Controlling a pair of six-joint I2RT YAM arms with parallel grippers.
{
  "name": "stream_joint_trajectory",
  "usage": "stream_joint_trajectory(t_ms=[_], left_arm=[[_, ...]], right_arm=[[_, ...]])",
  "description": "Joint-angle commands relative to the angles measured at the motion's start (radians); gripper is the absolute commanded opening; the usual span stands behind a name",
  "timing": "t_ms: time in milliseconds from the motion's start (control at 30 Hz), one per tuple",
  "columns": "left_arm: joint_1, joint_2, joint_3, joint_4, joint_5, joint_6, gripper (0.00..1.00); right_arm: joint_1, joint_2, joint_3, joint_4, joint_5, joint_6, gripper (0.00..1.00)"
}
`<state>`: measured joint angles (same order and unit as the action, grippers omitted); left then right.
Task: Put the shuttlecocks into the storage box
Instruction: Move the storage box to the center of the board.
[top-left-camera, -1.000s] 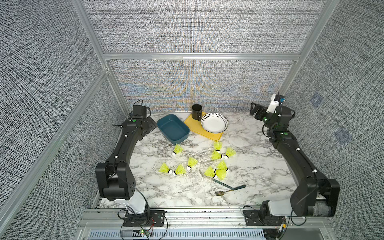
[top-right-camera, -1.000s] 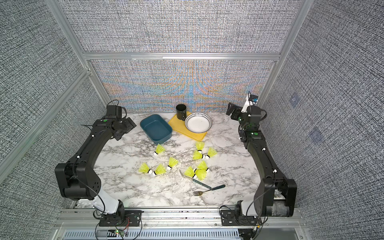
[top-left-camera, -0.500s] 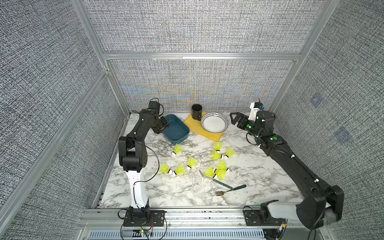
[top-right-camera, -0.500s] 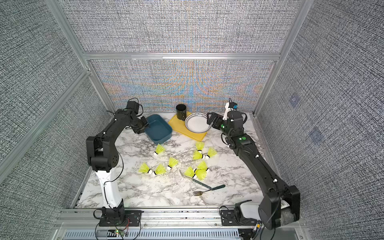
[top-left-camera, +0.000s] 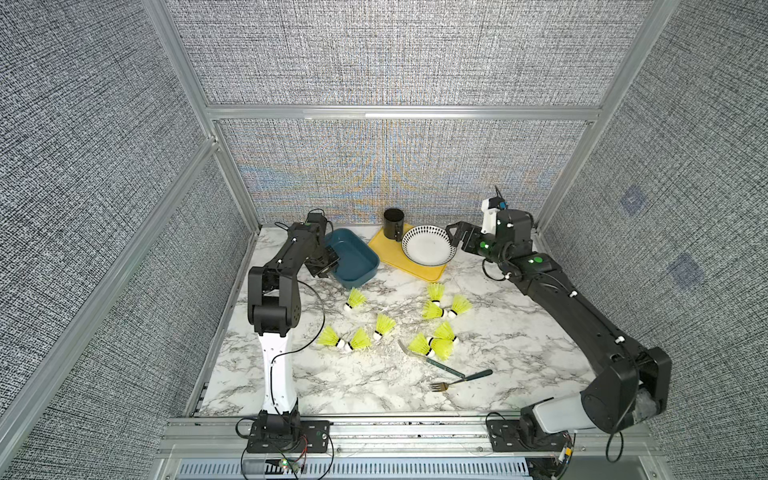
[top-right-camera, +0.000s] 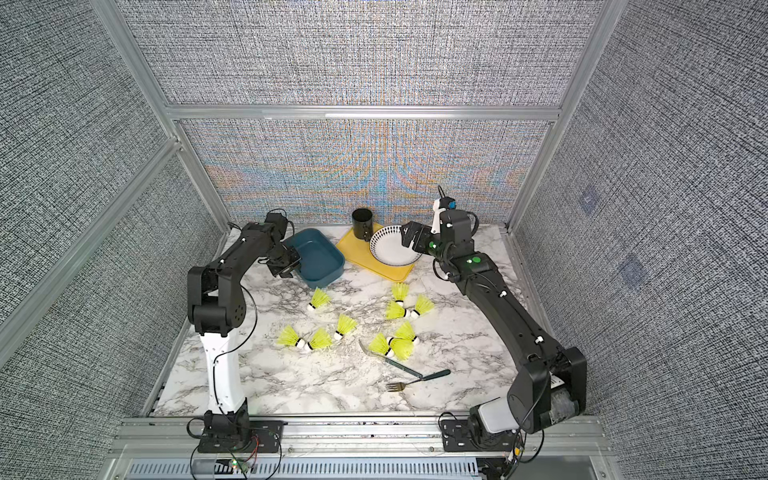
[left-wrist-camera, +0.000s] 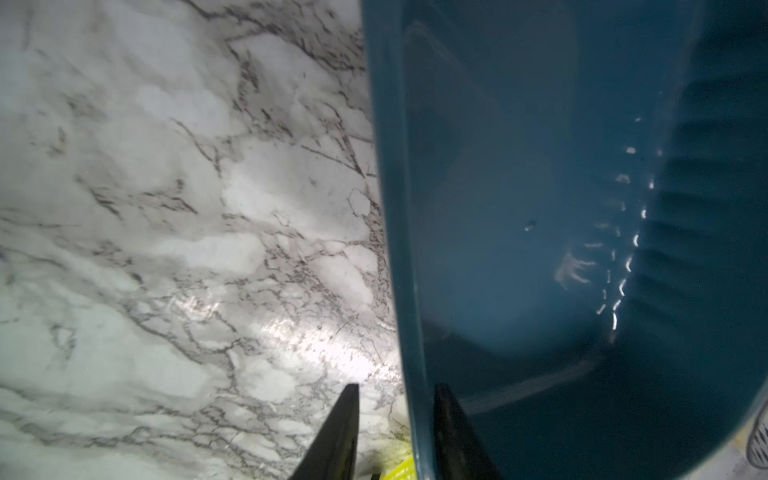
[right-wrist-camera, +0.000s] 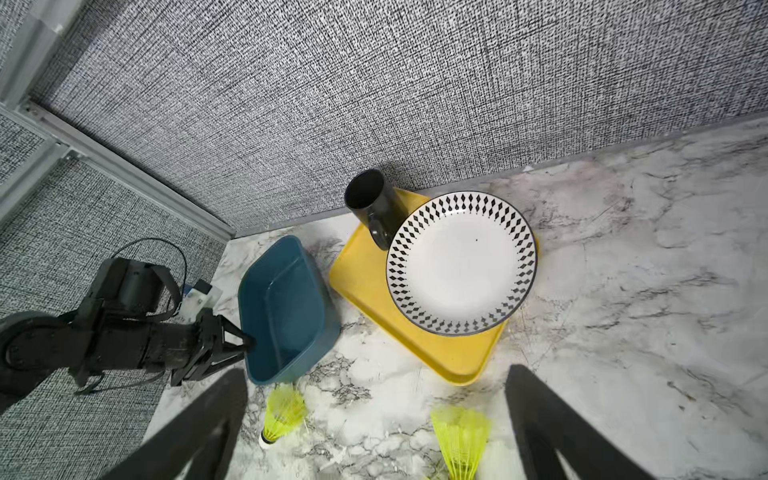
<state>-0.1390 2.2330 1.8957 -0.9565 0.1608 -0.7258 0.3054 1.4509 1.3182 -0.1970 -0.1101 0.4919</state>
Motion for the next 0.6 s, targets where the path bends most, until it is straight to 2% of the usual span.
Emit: stream_joint_trajectory(t_ms=[0, 100, 567], left_arm=[[-0.005, 0.001, -0.001, 0.018, -0.006, -0.001, 0.18], [-0.008, -0.009, -0.023, 0.029, -0.010, -0.001, 0.02], [-0.058, -0.083, -0.082, 0.045, -0.016, 0.041, 0.02]], right_arm=[[0.002, 0.003, 0.006, -0.016, 0.000, -0.027, 0.98], [0.002, 0.005, 0.004, -0.019, 0.003, -0.033, 0.98], [0.011, 0.013, -0.002, -0.030, 0.020, -0.047, 0.98]])
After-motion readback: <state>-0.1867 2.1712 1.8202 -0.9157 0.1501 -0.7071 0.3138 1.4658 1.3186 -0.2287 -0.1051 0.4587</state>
